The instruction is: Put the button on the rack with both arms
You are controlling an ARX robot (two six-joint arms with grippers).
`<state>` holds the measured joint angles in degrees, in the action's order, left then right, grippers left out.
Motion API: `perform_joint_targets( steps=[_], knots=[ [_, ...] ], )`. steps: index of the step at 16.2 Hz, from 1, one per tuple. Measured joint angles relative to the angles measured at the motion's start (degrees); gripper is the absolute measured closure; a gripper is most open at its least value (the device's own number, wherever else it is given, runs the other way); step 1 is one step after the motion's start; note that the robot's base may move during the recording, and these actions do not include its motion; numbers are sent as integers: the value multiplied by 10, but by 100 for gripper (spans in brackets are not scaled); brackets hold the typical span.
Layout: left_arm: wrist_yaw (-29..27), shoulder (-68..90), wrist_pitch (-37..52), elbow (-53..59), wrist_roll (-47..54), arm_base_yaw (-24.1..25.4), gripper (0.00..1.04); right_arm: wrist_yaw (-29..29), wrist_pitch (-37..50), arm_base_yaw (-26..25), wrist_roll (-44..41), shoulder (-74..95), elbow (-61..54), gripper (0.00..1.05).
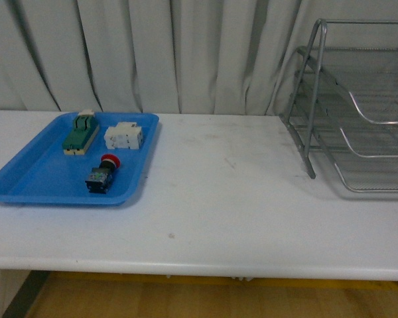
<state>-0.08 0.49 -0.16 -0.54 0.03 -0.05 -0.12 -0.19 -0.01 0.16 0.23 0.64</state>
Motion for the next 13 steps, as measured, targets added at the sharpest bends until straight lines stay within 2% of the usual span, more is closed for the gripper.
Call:
perform_joint_targets(
  steps=[13],
  knots=[
    [0,0,0,0,0,0,7,0,0,0,0,0,0,6]
  ],
)
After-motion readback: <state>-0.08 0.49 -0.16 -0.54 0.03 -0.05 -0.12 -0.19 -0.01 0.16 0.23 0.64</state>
